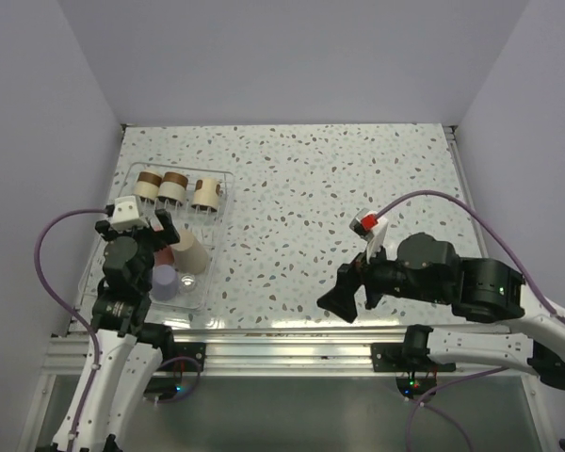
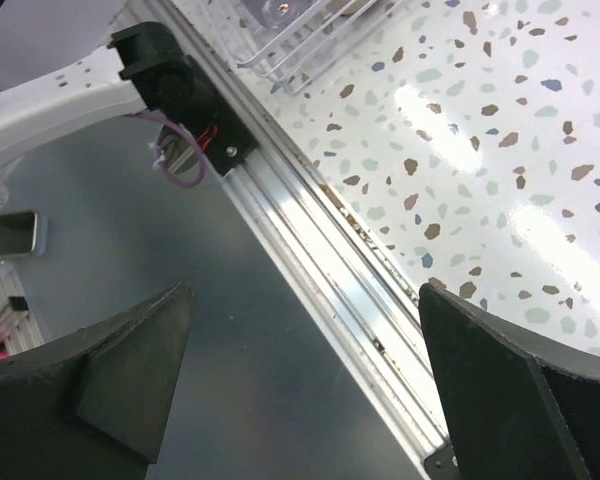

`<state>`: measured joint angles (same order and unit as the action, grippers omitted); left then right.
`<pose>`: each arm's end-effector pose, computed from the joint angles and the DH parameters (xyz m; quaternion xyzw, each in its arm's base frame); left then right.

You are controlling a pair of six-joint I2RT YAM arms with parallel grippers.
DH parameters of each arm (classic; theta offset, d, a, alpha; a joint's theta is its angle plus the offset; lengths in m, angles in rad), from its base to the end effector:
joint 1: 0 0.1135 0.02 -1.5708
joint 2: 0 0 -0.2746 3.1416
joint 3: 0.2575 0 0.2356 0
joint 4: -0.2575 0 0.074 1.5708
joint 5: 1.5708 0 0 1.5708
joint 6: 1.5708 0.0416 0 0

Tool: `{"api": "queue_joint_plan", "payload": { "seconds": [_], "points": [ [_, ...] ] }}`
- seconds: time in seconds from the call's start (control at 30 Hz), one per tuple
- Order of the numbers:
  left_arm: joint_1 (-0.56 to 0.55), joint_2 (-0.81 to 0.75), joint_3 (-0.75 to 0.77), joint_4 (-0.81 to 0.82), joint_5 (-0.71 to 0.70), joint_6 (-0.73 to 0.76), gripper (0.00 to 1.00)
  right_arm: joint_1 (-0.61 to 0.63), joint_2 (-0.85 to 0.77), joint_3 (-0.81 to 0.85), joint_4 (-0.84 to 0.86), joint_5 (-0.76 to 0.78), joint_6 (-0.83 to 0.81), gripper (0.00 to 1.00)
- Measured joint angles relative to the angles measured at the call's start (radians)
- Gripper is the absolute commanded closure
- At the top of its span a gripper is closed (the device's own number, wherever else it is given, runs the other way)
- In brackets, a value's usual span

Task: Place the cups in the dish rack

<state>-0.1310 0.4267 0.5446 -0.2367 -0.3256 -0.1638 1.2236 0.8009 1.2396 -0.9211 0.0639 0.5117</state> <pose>0.1027 -0.0001 0.3001 -0.1197 0.7361 0.0237 0.6658 0.0406 0.1044 0.4082 -0.2825 0.8073 0.3771 0.3555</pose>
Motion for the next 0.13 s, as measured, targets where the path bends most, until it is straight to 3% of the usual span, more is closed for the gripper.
{"api": "queue_joint_plan", "payload": {
  "seconds": [0.13],
  "points": [
    [0.0,0.053,-0.038,0.095,-0.006,0.027,0.0,0.0,0.04,0.001,0.052,0.05,-0.003,0.02]
  ]
}}
